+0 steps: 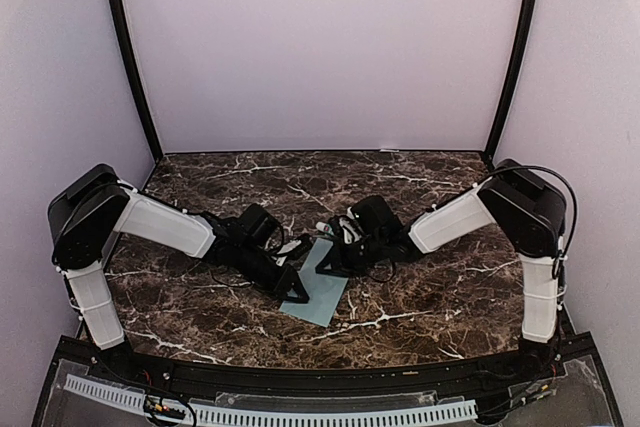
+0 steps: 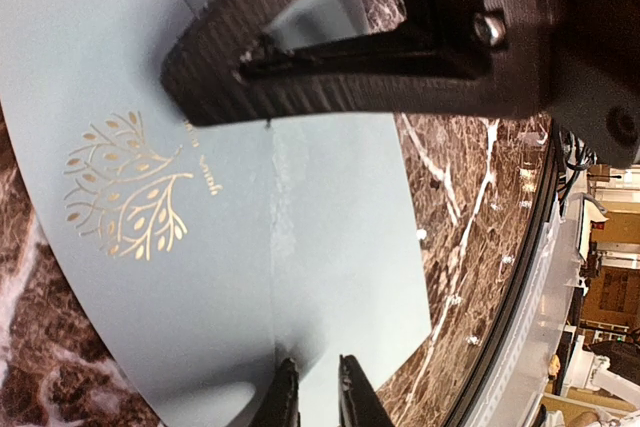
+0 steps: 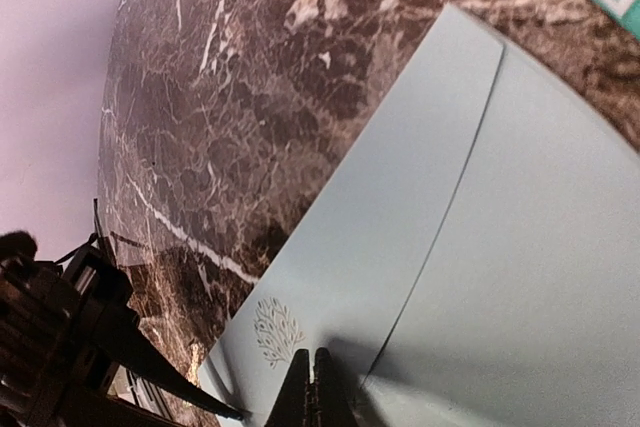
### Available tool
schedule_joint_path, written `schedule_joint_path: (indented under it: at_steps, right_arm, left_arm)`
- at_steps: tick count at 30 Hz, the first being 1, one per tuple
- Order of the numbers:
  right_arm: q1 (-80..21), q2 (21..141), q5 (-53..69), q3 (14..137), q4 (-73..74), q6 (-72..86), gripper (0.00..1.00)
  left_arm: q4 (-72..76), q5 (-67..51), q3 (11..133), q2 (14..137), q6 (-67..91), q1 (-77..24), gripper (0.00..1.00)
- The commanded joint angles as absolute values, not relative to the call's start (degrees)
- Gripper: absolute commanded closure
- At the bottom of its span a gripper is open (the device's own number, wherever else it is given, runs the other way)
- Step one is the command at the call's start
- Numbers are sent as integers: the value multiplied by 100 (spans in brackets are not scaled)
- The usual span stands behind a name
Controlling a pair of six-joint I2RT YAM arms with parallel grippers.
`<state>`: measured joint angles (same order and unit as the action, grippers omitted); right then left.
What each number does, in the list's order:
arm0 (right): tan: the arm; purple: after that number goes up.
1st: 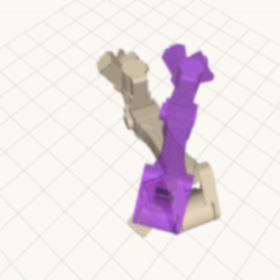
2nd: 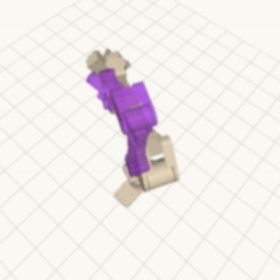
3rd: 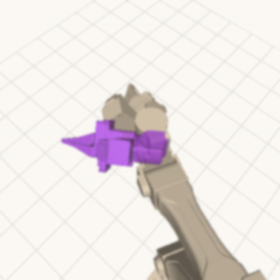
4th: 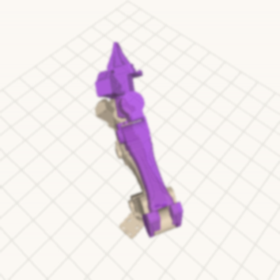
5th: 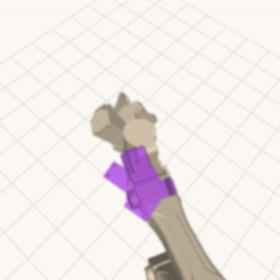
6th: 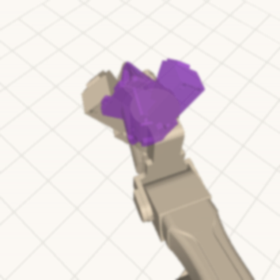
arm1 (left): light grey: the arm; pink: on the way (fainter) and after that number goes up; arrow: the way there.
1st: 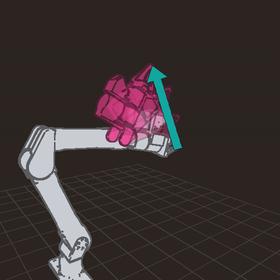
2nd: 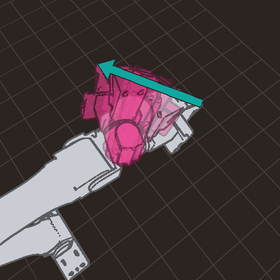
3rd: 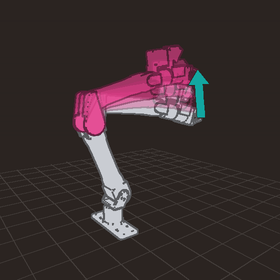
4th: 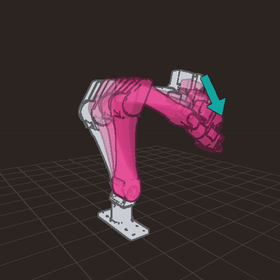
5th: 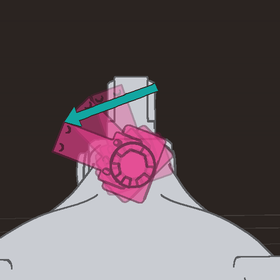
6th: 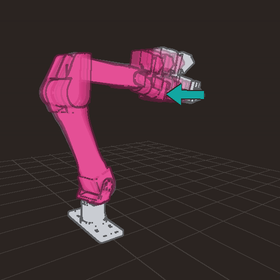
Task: Place the letter into the envelope and seal it
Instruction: Seal the envelope flap on the envelope.
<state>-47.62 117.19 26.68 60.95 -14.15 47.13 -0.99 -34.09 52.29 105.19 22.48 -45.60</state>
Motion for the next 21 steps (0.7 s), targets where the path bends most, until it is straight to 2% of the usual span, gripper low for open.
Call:
schedule_joint_path:
  at_steps: [1, 9, 21]
  right_arm:
    - [-4627, 12025, 2311, 6311, -1193, 4617, 100]
    - [-4680, 12023, 2244, 6373, -1064, 4504, 100]
    - [-5182, 11768, 2995, 6080, -1088, 4627, 100]
  left_arm:
    - [-457, -3130, 5168, 10492, 2136, -4562, 86]
    - [-422, -3123, 5169, 10502, 2131, -4562, 87]
    - [-409, -3119, 5159, 10496, 2129, -4562, 87]
